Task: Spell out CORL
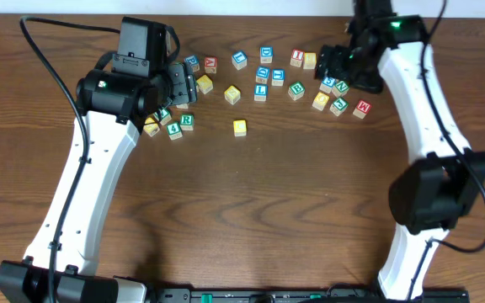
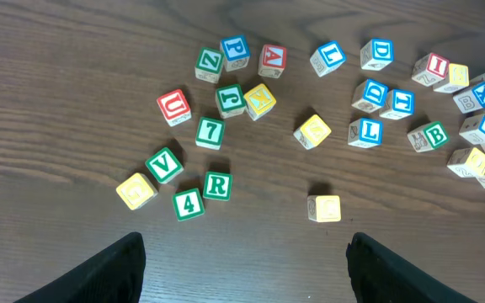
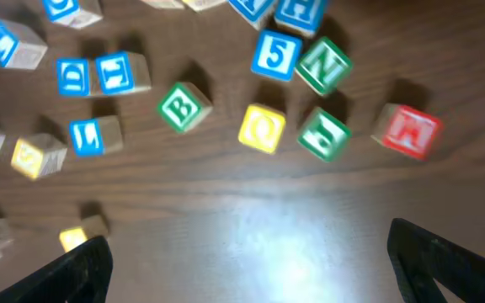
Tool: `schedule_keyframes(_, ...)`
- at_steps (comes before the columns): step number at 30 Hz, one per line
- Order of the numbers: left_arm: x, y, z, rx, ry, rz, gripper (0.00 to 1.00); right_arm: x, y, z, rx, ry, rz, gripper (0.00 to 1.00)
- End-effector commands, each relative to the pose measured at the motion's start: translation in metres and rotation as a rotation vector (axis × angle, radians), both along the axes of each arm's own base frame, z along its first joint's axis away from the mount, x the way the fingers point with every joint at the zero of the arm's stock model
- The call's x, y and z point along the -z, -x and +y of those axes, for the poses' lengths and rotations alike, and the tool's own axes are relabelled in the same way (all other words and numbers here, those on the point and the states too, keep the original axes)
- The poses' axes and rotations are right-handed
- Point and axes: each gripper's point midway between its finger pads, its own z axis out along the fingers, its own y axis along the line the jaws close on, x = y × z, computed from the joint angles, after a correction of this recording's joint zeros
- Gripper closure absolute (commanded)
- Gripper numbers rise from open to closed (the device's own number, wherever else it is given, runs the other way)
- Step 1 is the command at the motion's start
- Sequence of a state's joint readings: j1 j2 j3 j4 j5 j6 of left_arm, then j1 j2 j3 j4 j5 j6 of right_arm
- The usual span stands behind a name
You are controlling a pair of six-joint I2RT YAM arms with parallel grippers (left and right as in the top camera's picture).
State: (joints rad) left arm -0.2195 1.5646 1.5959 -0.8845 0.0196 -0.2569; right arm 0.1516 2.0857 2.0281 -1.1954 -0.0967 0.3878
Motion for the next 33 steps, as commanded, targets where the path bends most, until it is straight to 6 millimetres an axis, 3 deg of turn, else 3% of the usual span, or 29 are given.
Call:
schedule_keyframes(1,-0.010,-0.001,0.002,0.006,-0.014,-0.028,0.24,0.012,-0.015,0.015,0.005,-0.030,-0.015,0.01)
schedule_keyframes(5,-0.010,-0.001,0.002,0.006,-0.014,-0.027,0.25,0.027,-0.028,0.038,-0.036,-0.088,-0.030,0.01)
schedule_keyframes(9,-0.010,-0.001,0.002,0.006,-0.014,-0.027,0.24,0.045,-0.034,0.047,-0.014,-0.071,-0.022,0.33)
schedule_keyframes(10,-0.010,-0.001,0.002,0.006,-0.014,-0.028,0.24,0.050,-0.035,0.043,0.032,-0.057,-0.011,0.35)
schedule_keyframes(14,-0.010,0.000,0.002,0.006,-0.014,-0.024,0.25,0.071,-0.035,0.030,0.195,-0.006,0.034,0.39)
schedule_keyframes(20,-0.010,0.000,0.002,0.006,-0.014,-0.024,0.24,0.096,-0.035,0.029,0.216,0.005,0.075,0.43)
schedule_keyframes(33,-0.010,0.000,0.002,0.006,-0.014,-0.024,0.24,0.105,-0.030,0.022,0.171,0.062,0.095,0.43)
